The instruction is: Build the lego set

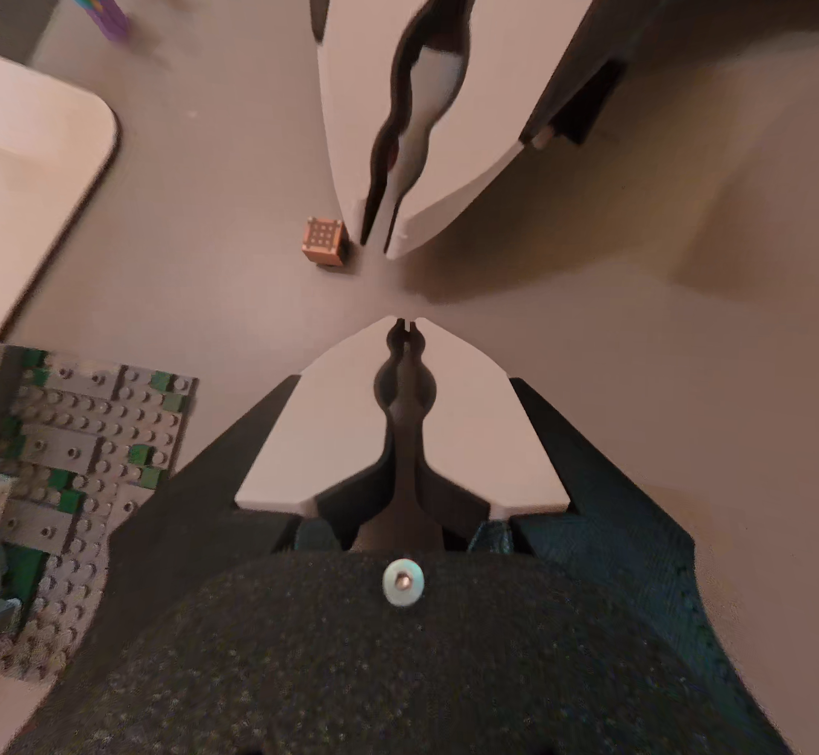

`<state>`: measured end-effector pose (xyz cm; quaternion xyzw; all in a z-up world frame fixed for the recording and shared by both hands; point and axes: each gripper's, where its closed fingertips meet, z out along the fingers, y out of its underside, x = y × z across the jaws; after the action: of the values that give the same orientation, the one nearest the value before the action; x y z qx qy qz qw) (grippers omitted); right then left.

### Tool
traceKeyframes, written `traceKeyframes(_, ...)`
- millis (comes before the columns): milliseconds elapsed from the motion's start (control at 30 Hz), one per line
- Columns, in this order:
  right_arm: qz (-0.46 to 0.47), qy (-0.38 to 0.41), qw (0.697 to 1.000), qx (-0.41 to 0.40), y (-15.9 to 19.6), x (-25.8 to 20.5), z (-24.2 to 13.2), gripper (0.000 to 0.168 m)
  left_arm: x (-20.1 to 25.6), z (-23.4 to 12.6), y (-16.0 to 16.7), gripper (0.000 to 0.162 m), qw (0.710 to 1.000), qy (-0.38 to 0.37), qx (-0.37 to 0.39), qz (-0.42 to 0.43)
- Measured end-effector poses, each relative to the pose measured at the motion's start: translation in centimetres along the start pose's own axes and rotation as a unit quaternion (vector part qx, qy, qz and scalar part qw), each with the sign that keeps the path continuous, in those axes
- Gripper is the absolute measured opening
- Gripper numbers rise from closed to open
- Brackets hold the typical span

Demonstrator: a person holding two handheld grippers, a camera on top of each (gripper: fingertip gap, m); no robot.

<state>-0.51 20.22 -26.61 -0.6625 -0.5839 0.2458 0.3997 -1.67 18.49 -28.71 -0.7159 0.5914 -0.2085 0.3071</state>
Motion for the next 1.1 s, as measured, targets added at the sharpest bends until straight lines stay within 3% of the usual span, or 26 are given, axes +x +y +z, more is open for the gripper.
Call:
traceKeyframes(133,0.033,-0.069,0.997,0.02,-0.7,-2.1,0.3,0.009,0.5,-2.5,-1.8,0.002,0.995,-0.035,0.094,0.022)
traceKeyframes(300,0.102,-0.131,0.981,0.096,-4.0,-4.1,0.1,0.018,-0.2,-6.5,-3.8,0.002,0.974,-0.061,0.215,-0.042)
traceKeyframes(533,0.191,-0.153,0.953,0.18,-7.8,-4.6,-0.6,0.014,0.1,-8.1,-5.1,0.002,0.956,-0.063,0.281,-0.056)
traceKeyframes(867,0.07,-0.07,0.976,0.193,-7.6,-4.0,-0.8,0.006,0.6,-8.9,-5.4,0.004,0.952,-0.029,0.295,-0.072)
traceKeyframes(1100,-0.035,-0.02,0.985,0.17,-6.9,-4.3,-0.2,0.006,1.4,-8.5,-4.3,0.014,0.965,0.024,0.248,-0.081)
